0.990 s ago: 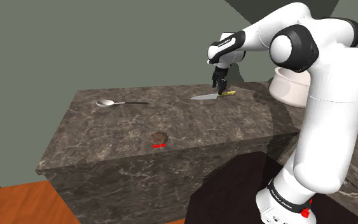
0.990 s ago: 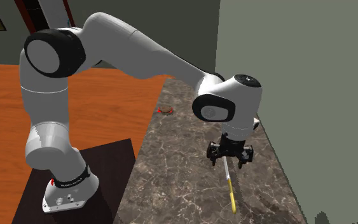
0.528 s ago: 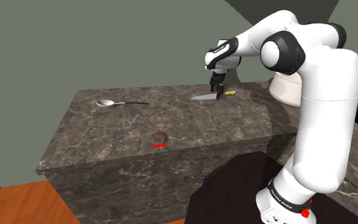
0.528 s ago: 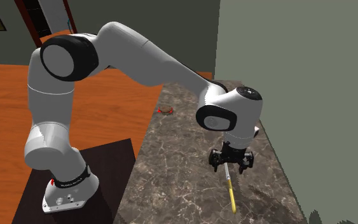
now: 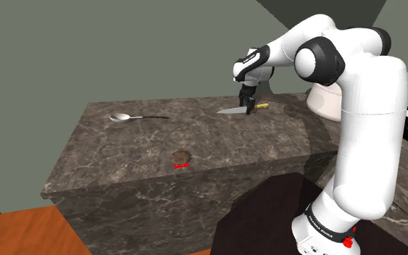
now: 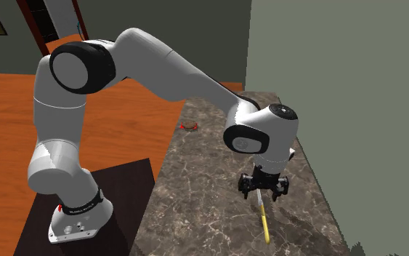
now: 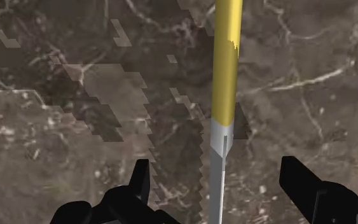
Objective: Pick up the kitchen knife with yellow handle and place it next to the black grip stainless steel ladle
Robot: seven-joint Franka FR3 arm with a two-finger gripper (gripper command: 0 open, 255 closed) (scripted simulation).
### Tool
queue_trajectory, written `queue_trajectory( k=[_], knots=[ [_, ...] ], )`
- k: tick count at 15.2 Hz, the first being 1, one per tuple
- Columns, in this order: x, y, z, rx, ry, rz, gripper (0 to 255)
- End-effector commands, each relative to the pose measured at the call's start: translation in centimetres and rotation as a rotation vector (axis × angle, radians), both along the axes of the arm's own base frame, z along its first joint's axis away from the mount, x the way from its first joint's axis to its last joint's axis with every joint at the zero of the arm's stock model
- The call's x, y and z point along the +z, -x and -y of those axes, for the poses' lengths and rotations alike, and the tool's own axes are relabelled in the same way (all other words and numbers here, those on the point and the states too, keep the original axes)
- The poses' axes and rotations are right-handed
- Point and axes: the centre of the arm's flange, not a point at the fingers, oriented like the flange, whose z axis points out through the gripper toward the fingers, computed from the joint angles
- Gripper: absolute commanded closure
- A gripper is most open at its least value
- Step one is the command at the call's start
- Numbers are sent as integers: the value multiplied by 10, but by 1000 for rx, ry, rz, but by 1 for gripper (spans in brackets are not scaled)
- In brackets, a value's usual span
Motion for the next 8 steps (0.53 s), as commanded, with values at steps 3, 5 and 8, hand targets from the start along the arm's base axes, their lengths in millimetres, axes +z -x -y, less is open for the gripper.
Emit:
queue_trajectory(
  k=[3, 5, 8],
  knots=[
    [0, 0, 0, 0, 0, 0, 255],
    [0, 0, 0, 0, 0, 0, 255],
    [0, 0, 0, 0, 0, 0, 255]
  ],
)
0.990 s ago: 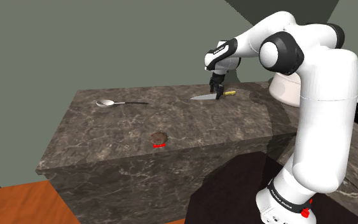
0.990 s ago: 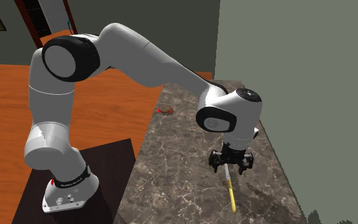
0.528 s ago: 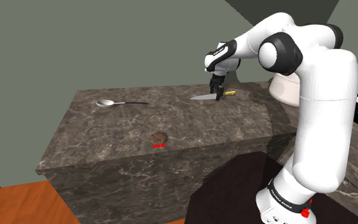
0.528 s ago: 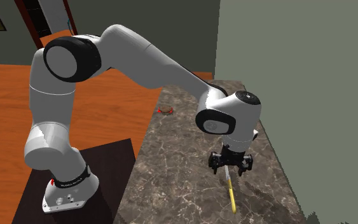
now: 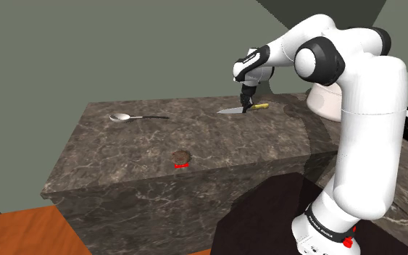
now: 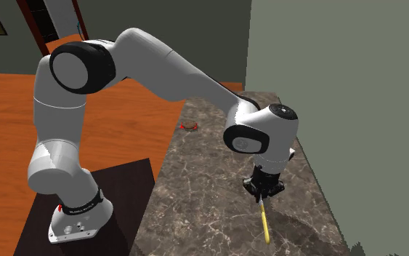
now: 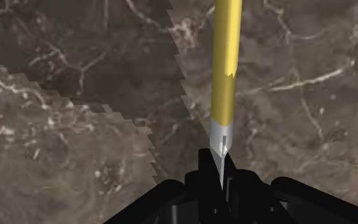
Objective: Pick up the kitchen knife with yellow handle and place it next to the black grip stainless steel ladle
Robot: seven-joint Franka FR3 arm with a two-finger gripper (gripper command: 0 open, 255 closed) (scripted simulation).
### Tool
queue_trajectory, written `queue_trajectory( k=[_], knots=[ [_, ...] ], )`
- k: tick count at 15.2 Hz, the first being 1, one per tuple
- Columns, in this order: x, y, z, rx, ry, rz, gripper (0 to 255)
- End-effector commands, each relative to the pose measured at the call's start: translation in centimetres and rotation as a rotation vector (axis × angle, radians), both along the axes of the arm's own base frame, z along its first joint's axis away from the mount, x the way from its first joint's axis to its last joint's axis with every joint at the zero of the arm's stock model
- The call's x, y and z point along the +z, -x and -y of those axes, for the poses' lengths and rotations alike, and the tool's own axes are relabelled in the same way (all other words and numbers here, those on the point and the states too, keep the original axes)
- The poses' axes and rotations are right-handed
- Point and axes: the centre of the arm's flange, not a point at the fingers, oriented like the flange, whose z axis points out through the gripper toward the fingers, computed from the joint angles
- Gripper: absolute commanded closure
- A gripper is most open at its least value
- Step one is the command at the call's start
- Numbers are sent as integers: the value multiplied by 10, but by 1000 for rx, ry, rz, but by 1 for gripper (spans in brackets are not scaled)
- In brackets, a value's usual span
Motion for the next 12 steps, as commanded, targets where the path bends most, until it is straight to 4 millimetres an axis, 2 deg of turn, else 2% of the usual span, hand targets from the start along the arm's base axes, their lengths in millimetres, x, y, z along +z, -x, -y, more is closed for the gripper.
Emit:
queue_trajectory(
  k=[1, 3, 12],
  knots=[
    [0, 0, 0, 0, 0, 0, 255],
    [0, 0, 0, 0, 0, 0, 255],
    [47, 0, 0, 0, 0, 0, 255]
  ],
)
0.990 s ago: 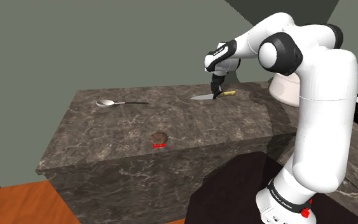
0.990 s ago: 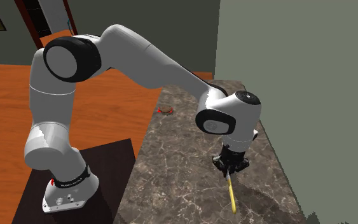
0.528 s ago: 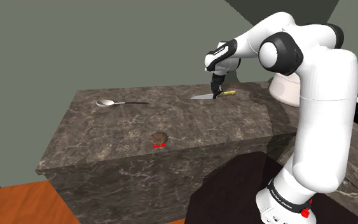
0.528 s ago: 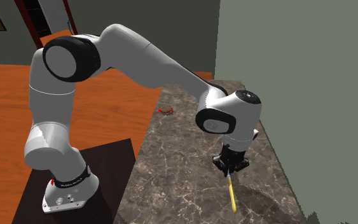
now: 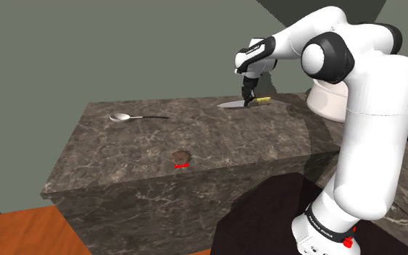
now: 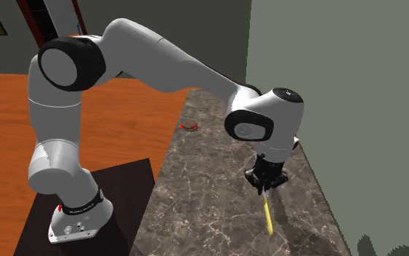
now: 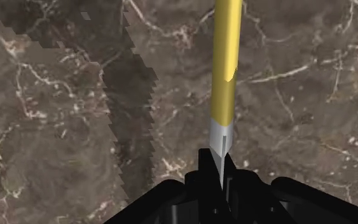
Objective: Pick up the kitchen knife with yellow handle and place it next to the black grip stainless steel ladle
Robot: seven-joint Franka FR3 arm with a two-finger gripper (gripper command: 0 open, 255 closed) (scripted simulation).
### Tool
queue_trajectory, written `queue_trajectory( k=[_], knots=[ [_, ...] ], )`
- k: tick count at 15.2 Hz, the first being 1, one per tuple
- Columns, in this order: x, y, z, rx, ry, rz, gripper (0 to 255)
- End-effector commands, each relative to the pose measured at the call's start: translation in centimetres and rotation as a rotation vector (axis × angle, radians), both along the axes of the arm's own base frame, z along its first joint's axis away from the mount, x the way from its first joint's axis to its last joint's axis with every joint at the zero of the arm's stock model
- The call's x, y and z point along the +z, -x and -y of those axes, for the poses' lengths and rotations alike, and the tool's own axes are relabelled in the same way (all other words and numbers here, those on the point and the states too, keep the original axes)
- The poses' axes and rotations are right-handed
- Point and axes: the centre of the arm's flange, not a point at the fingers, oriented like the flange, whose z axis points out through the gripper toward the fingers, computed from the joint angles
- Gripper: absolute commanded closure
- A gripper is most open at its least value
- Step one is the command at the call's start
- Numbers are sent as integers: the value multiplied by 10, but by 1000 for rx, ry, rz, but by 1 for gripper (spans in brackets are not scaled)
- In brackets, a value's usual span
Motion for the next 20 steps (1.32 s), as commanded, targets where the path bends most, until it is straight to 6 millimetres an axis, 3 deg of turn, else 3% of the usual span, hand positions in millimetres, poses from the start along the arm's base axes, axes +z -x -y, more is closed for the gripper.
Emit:
queue_trajectory(
  k=[1, 15, 20],
  knots=[
    [10, 0, 0, 0, 0, 0, 255],
    [80, 0, 0, 0, 0, 0, 255],
    [81, 0, -66, 0, 0, 0, 255]
  ],
)
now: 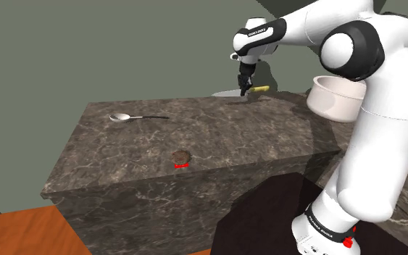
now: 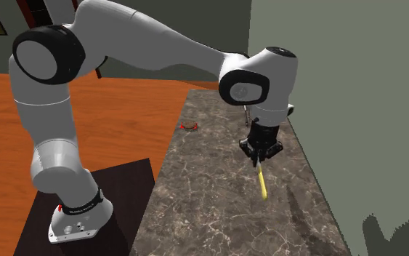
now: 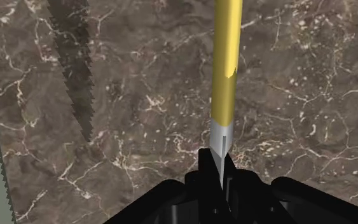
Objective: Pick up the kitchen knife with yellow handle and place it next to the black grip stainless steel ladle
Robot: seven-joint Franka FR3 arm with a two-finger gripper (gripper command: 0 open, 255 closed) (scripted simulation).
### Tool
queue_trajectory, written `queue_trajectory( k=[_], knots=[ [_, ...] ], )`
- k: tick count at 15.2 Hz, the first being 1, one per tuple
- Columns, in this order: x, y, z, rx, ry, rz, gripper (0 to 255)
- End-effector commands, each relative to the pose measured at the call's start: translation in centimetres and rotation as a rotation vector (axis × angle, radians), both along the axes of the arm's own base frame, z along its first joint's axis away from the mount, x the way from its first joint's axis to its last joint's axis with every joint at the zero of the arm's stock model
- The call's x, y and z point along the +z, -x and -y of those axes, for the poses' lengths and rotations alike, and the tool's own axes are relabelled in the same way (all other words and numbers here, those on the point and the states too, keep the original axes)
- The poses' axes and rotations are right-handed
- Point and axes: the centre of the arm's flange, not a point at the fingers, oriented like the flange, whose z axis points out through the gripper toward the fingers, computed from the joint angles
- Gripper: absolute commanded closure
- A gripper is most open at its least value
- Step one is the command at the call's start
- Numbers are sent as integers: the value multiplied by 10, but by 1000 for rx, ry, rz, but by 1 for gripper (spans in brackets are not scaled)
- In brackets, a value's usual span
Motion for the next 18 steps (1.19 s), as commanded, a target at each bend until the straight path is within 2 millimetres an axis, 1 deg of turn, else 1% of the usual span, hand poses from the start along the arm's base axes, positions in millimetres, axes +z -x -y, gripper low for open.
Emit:
queue_trajectory(
  k=[1, 18],
  knots=[
    [2, 0, -26, -2, 0, 0, 255],
    [2, -1, -250, -2, 0, 0, 255]
  ],
)
